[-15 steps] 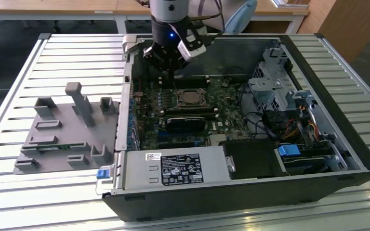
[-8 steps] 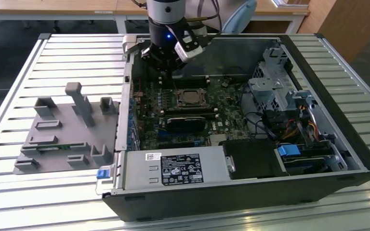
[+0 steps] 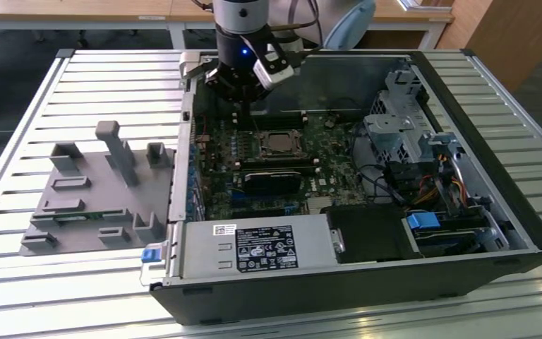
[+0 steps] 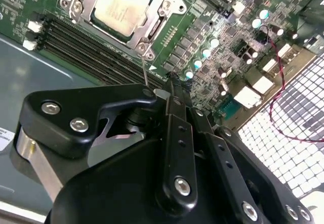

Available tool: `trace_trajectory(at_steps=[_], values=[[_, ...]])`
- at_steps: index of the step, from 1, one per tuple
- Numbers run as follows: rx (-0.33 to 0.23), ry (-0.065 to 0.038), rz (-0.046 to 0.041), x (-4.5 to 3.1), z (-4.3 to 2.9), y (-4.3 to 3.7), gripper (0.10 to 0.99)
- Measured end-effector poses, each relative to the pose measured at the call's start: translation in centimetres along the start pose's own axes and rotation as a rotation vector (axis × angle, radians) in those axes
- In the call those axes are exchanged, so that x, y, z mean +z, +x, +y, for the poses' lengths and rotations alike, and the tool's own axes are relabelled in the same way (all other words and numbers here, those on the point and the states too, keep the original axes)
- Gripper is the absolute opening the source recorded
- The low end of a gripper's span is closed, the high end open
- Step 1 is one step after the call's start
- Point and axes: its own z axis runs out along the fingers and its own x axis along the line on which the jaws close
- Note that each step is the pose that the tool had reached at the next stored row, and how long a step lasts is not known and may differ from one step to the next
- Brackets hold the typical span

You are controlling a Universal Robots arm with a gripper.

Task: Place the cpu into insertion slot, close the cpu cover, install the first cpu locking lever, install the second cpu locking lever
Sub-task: 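Install the first cpu locking lever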

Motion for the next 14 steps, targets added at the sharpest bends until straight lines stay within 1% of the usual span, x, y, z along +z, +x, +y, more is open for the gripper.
trace_trajectory(at_steps=[2, 9, 14], values=[[0.0, 0.0, 0.0, 0.05, 0.18, 0.07, 0.106], [0.0, 0.0, 0.0, 0.16, 0.45, 0.39, 0.106], [0.0, 0.0, -0.0001, 0.3, 0.83, 0.36, 0.106]])
